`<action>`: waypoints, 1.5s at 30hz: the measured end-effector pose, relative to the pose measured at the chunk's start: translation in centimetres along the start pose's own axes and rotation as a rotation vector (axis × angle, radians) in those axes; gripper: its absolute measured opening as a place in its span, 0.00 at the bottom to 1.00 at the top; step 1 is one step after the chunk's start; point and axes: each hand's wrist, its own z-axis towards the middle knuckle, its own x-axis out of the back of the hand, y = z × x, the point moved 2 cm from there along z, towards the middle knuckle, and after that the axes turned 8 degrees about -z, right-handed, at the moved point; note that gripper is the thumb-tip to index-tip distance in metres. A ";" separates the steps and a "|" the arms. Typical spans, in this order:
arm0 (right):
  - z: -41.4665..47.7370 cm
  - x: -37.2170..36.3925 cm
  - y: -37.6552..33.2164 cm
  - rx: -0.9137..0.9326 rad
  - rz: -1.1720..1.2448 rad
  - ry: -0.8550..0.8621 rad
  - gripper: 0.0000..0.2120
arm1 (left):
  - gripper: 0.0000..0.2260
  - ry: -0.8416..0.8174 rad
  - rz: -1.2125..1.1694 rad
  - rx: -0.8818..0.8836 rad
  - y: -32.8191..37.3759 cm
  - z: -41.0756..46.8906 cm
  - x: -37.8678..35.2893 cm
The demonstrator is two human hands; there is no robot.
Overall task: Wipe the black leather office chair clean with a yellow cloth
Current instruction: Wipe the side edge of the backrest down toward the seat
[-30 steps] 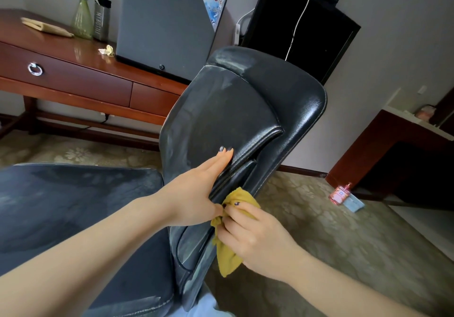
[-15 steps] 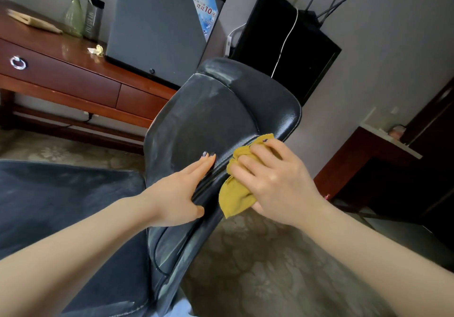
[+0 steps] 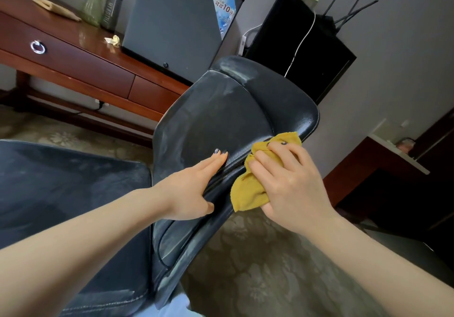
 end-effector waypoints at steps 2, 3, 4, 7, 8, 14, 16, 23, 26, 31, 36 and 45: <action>-0.4 -0.4 -0.5 -0.002 0.002 0.011 0.14 | 0.45 0.002 -0.002 -0.010 -0.1 0.0 -0.1; -0.6 -0.6 -0.9 0.000 0.007 0.015 0.14 | 0.45 0.002 -0.005 -0.015 -0.1 0.1 -0.1; -0.8 -0.9 -1.4 0.006 0.016 0.021 0.14 | 0.45 0.002 -0.010 -0.019 -0.1 0.1 -0.1; -1.4 -1.8 -3.2 0.033 0.053 0.039 0.11 | 0.45 -0.002 -0.021 -0.034 -0.3 0.1 -0.1; -1.5 -2.0 -3.7 0.036 0.060 0.040 0.11 | 0.45 -0.004 -0.025 -0.039 -0.4 0.1 -0.1; -2.2 -2.9 -5.1 0.022 0.080 0.014 0.10 | 0.45 0.001 -0.039 -0.054 -0.5 0.4 -0.4; -2.3 -3.0 -5.5 0.026 0.090 0.007 0.09 | 0.45 0.000 -0.043 -0.048 -0.5 0.4 -0.4; -2.7 -3.4 -7.2 0.130 0.115 -0.084 0.07 | 0.45 -0.014 -0.044 -0.026 -0.2 0.3 -0.4; -2.8 -3.6 -7.7 0.259 0.092 -0.110 0.10 | 0.44 -0.018 -0.044 -0.015 0.0 0.2 -0.3; -2.4 -3.2 -6.4 0.313 0.003 -0.077 0.09 | 0.44 -0.021 -0.043 0.003 0.2 0.0 0.1; -1.1 -1.6 -3.4 0.241 -0.029 -0.045 0.10 | 0.43 -0.010 -0.034 0.000 0.1 -0.1 -0.1; 0.6 0.7 1.1 0.090 -0.115 0.001 0.13 | 0.43 -0.002 -0.036 -0.012 -0.2 0.0 -0.2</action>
